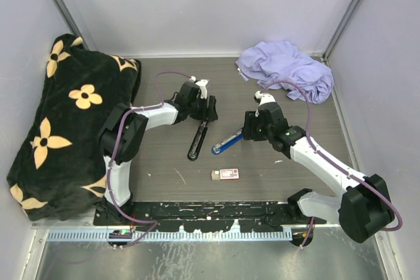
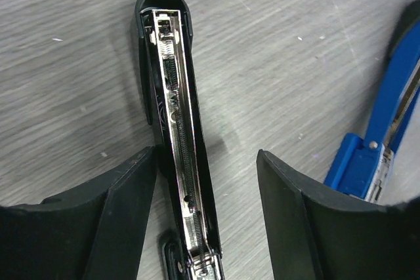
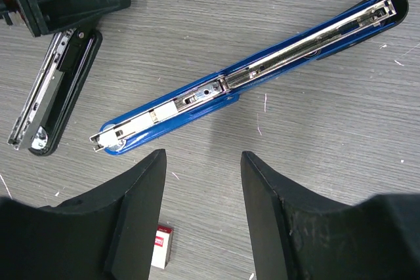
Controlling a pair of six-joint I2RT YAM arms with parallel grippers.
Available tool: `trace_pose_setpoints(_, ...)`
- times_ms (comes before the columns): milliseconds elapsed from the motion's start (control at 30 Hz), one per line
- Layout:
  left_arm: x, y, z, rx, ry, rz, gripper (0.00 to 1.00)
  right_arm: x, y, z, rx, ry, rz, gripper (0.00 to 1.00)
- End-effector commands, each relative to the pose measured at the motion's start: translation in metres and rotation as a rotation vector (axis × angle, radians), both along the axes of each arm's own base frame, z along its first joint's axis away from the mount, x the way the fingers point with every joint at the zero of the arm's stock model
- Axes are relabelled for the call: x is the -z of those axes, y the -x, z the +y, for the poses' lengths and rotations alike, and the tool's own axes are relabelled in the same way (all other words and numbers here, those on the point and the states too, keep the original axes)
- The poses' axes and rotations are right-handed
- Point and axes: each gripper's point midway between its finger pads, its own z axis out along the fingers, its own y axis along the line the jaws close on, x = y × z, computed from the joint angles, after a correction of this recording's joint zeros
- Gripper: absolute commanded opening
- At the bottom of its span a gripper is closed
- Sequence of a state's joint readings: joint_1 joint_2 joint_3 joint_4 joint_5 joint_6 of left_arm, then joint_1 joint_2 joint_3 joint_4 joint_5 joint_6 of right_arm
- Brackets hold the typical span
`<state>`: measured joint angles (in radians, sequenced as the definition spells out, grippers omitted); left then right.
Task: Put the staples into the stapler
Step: Adjust the stapler at the center of the board.
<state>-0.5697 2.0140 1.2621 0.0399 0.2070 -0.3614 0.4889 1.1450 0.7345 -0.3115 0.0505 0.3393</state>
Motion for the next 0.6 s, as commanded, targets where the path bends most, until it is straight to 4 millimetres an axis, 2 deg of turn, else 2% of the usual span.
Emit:
trace_pose_setpoints(0, -0.02, 0.019, -0.036, 0.17, 0.107, -0.056, 0.63, -0.007, -0.009, 0.005, 0.0, -0.026, -0.036, 0.55)
trace_pose_setpoints(133, -0.023, 0.038, -0.055, 0.261, 0.098, -0.073, 0.63, -0.007, -0.009, 0.006, 0.003, -0.027, -0.034, 0.55)
trace_pose_setpoints(233, -0.025, 0.044, -0.059, 0.28, 0.108, -0.079, 0.63, -0.008, -0.009, 0.005, 0.007, -0.031, -0.037, 0.55)
trace_pose_setpoints(367, -0.038, 0.037, -0.048, 0.229, 0.091, -0.148, 0.63, -0.012, -0.007, 0.004, 0.011, -0.037, -0.05, 0.55)
trace_pose_setpoints(500, -0.071, 0.029, -0.03, 0.147, 0.083, -0.25, 0.65, -0.016, -0.003, 0.004, -0.003, -0.05, -0.062, 0.55)
trace_pose_setpoints(567, -0.086, 0.031, -0.018, 0.11, 0.082, -0.294, 0.66, -0.019, 0.0, 0.008, -0.027, -0.066, -0.059, 0.55)
